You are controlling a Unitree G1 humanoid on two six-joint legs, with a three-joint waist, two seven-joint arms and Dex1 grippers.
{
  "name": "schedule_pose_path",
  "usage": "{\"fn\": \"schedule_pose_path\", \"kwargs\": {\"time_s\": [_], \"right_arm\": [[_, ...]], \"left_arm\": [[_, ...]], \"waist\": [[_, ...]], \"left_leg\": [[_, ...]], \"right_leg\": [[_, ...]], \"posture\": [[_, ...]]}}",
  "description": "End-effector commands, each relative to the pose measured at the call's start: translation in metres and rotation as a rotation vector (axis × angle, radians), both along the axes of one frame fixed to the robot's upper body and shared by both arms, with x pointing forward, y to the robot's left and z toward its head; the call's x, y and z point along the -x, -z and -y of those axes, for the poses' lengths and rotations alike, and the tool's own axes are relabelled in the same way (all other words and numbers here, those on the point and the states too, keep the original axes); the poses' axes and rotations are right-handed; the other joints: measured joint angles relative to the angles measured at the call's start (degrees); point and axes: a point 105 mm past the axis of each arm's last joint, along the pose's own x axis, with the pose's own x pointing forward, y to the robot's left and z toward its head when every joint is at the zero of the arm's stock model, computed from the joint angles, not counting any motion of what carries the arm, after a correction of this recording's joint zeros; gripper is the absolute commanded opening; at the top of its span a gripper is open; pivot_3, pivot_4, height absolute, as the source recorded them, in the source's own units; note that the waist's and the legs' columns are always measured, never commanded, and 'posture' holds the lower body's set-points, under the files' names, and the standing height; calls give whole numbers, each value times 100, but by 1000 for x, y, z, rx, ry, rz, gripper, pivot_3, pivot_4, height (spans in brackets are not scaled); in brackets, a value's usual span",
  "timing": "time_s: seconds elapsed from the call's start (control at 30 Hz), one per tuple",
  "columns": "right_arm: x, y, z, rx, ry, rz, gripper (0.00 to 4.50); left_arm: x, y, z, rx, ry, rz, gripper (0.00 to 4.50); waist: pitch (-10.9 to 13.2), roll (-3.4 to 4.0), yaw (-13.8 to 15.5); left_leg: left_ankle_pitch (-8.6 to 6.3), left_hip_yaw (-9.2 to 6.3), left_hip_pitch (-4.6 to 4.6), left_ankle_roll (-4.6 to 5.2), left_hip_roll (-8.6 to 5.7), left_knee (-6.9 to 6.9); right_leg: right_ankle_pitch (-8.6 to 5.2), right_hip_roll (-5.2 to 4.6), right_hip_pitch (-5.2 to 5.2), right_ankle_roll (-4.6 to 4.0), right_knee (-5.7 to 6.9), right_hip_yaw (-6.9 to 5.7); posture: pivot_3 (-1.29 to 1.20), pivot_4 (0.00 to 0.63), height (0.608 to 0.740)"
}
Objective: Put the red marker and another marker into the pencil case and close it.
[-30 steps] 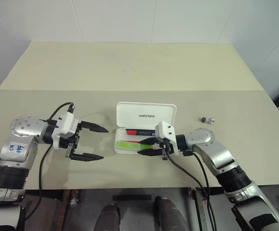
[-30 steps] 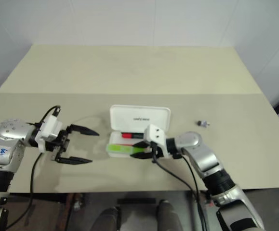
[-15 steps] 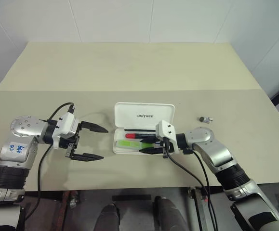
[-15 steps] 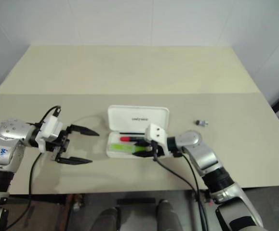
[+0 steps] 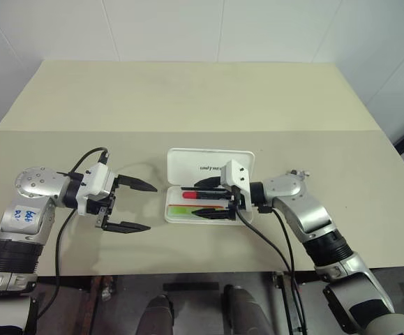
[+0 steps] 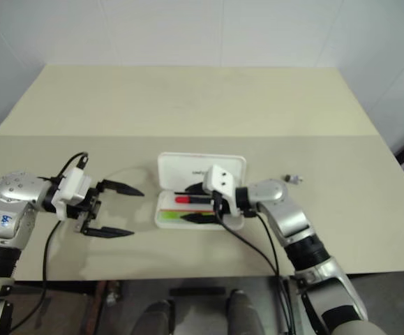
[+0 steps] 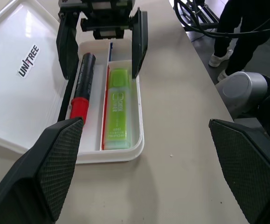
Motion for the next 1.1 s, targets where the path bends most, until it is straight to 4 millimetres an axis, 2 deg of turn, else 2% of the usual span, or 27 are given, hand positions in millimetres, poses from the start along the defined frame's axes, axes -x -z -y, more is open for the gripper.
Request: {"fn": "schedule_pose_path", "kwargs": {"time_s": [0.03,0.17,0.33,0.43,0.53,0.57,0.67,0.77,1.0,1.1], "right_arm": [[8,-31,1,-77,-40,47,3899],[27,-48,17,-122,-57,20,3899],[36,-56,43,-143,22,-13,3899],[26,-54,99,-135,255,-55,4470],[14,-48,144,-97,443,-11,4470],[12,-47,151,-93,473,0,4470],[-3,-39,190,-79,635,42,4470],[-18,-28,217,-63,765,56,4470],[-39,-3,242,0,812,31,4470],[-47,-1,246,24,788,26,4470]], "left_arm": [[-1,-5,-1,-1,4,29,4500],[0,-8,2,30,4,26,4500],[1,-15,8,84,2,24,4500],[0,-30,22,181,-8,25,4500],[0,-39,31,232,-18,10,4500],[0,-40,33,236,-21,5,4500],[1,-41,38,239,-14,-5,4500],[-1,-44,42,256,-15,-24,4500],[-3,-47,53,258,-6,-62,4500],[-2,-49,57,255,7,-61,4500]], "waist": [[0,0,1],[2,4,15],[2,3,29],[3,3,86],[3,3,147],[3,3,148],[3,3,96],[3,4,76],[5,6,9],[6,8,-19]], "left_leg": [[0,0,0,0,0,0],[0,-1,-1,0,0,1],[0,-4,-2,0,0,0],[-1,-4,-5,0,-1,2],[-2,-3,-5,0,-3,3],[-2,-3,-5,0,-3,2],[-2,2,3,1,-2,3],[0,7,3,2,-2,4],[0,9,2,2,-4,2],[0,11,3,2,-4,2]], "right_leg": [[0,0,0,0,0,0],[-1,0,0,0,1,0],[-4,-1,1,-1,-2,-3],[-6,-3,2,0,-3,-3],[-5,-4,4,1,-14,-2],[-4,-3,4,1,-15,-2],[-5,-1,8,-1,-17,1],[-6,-2,10,-4,-23,4],[2,-3,11,11,-23,7],[4,-4,12,14,-27,9]], "posture": [[0,150,740],[0,150,740],[0,150,740],[0,150,740],[0,150,740],[0,150,740],[0,150,740],[0,150,740],[0,150,740],[0,150,740]]}}
